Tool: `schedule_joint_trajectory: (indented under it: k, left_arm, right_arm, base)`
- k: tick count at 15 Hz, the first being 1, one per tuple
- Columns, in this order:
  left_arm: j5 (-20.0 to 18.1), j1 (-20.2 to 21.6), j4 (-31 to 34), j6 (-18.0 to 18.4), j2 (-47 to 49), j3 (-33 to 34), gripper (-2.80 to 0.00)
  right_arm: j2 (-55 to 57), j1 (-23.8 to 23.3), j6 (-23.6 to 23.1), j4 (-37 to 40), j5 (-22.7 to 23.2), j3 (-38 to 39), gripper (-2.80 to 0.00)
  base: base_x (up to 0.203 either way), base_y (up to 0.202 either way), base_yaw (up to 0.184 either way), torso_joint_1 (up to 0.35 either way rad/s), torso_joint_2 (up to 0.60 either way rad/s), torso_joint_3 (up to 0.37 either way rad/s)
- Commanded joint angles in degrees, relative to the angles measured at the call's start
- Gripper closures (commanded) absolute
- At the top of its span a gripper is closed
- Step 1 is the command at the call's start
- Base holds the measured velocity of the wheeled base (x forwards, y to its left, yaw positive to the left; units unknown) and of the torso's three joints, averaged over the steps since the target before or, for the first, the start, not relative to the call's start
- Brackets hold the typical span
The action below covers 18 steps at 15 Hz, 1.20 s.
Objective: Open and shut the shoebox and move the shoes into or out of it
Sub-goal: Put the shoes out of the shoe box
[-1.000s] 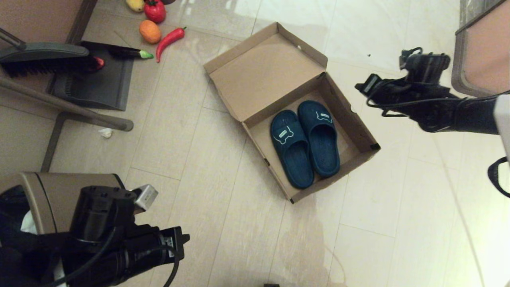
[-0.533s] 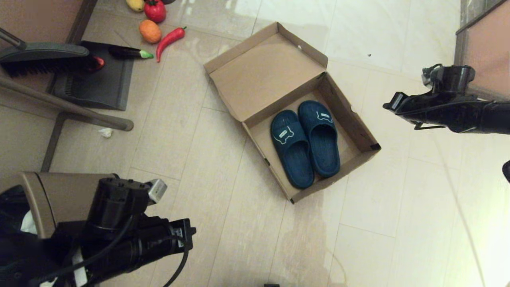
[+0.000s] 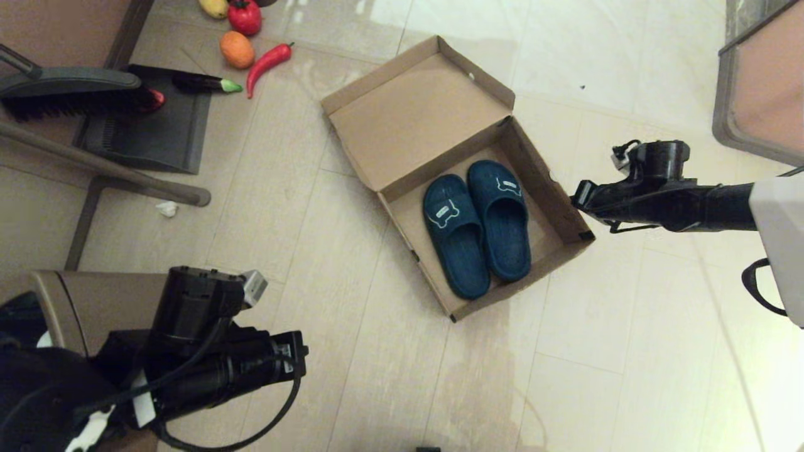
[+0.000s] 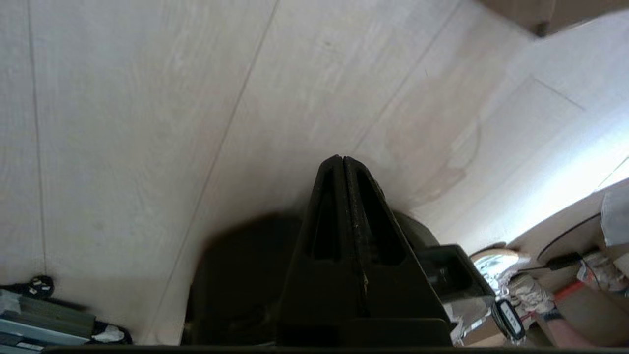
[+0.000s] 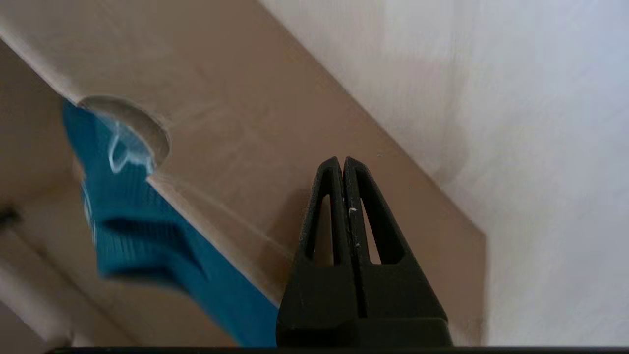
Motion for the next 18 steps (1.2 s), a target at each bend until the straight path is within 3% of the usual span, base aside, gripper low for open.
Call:
schedule_joint_trajectory:
  k: [1,4,8,12,15,18]
  left_arm:
    - [0.0,0.7,0.0,-0.1,2.4,-2.9,0.0]
    - [0.0,1.3,0.1,0.1,6.0,-8.4,0.0]
    - [0.0,4.4,1.1,1.5,11.2,-15.0,0.0]
    - [-0.1,4.5,0.9,1.3,11.7,-14.4,0.0]
    - [-0.1,4.2,0.9,1.5,12.2,-15.2,0.0]
    - [0.2,3.1,0.7,1.5,12.3,-15.2,0.0]
  right_arm:
    - [-1.7,-0.1,0.1,2.1,0.5,1.6,0.0]
    - [-7.3,-0.1,-1.4,3.7,5.0,12.8,0.0]
    - [-16.9,1.6,-8.4,3.6,7.6,34.7,0.0]
    - [-25.2,4.0,-10.2,-3.9,8.1,52.1,0.0]
    - [-21.0,-1.1,-10.1,-13.5,7.3,50.0,0.0]
    - [-16.4,-0.3,-10.1,-14.5,5.8,46.4,0.0]
  base:
    - [0.0,0.0,0.0,0.0,0.0,0.0]
    - [0.0,0.0,0.0,0.0,0.0,0.0]
    - [0.0,0.0,0.0,0.0,0.0,0.0]
    - [0.0,0.0,0.0,0.0,0.0,0.0]
    - [0.0,0.0,0.0,0.0,0.0,0.0]
    - [0.0,0.0,0.0,0.0,0.0,0.0]
